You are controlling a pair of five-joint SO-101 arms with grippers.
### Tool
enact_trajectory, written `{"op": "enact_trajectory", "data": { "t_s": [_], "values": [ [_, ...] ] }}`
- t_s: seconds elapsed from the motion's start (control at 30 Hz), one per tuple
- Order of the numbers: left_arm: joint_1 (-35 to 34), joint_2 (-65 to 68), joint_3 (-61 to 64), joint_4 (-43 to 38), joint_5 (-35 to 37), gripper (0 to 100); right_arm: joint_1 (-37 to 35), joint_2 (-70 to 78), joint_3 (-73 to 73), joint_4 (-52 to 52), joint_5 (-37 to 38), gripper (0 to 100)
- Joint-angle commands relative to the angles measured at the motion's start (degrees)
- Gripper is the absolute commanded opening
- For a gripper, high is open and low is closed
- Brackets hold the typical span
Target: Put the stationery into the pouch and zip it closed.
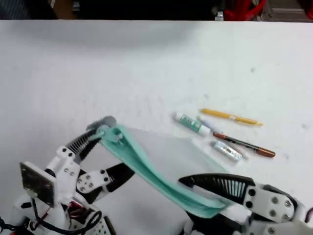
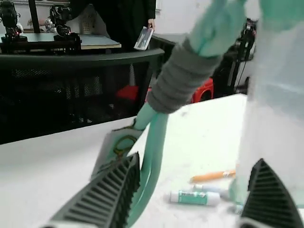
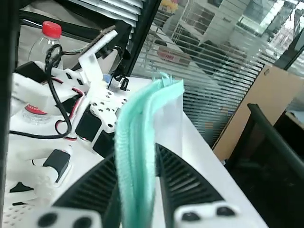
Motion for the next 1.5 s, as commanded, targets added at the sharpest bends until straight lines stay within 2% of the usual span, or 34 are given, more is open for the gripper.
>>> {"op": "enact_trajectory", "data": {
  "t_s": [0.0,0.17,0.4,0.63,0.97,1.07,1.23,1.3,1.47],
  "values": [
    [1.5,0.3,-2.5,3.2,-8.6,37,-0.7,0.2,0.0,0.1,1.1,1.6],
    [7.2,0.3,-5.9,7.6,-15.2,38,-0.7,1.6,0.1,0.2,1.2,1.6],
    [8.4,0.3,-8.3,8.4,-14.9,38,-0.8,7.1,0.1,0.0,0.8,1.6],
    [16.3,0.3,-8.4,9.4,-10.4,38,-0.8,12.4,0.2,-4.7,0.9,1.6],
    [16.4,0.4,-8.2,10.1,-9.2,38,-1.3,14.3,0.4,-5.1,0.5,1.7],
    [16.0,0.4,-8.2,9.1,-9.2,38,-6.7,14.3,0.4,-3.8,-1.1,1.7],
    [9.3,0.4,-2.2,4.0,-8.9,38,-8.9,14.3,0.2,-3.6,-1.1,1.7],
    [8.3,0.4,-0.3,2.3,-6.2,38,-8.9,14.5,0.3,-3.7,-0.4,1.7],
    [10.5,0.4,-3.7,2.5,-4.7,38,-8.7,14.7,0.4,-3.6,0.4,1.7]
  ]
}}
